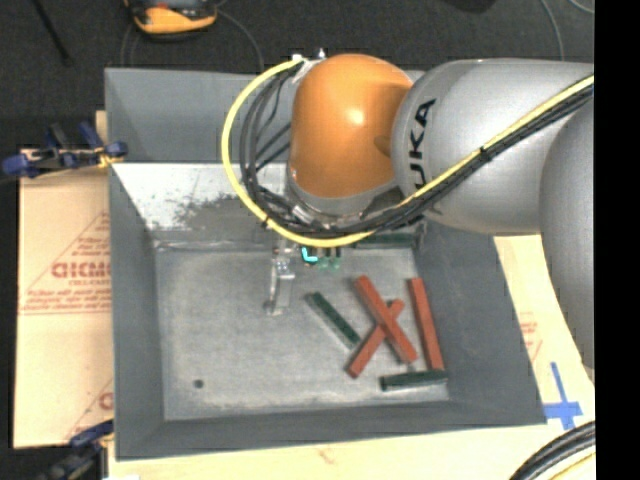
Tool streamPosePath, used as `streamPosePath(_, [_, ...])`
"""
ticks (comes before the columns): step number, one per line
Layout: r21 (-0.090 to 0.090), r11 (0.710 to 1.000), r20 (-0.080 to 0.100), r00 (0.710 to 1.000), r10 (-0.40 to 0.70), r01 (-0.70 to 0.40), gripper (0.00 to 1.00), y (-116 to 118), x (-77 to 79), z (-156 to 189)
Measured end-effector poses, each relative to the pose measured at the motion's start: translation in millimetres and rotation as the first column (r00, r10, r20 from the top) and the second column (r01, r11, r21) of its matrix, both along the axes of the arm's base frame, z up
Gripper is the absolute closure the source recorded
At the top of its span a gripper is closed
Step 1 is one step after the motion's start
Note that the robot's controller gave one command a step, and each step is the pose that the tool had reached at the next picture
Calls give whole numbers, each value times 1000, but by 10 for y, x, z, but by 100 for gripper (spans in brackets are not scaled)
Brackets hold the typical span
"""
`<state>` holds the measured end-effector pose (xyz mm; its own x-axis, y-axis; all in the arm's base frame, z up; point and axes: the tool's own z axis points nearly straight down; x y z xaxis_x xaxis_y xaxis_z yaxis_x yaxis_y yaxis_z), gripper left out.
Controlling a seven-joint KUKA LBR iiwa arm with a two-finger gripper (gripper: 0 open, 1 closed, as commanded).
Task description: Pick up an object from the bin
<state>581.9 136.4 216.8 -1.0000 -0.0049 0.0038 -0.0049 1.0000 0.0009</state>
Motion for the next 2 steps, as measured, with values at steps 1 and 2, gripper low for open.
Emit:
streamPosePath(1, [1, 1000, 8, 1000, -3, 3, 0, -7, 17, 47])
streamPosePath(2, [3, 999, 11, 999, -39, 39, 0, -387, 185, -234])
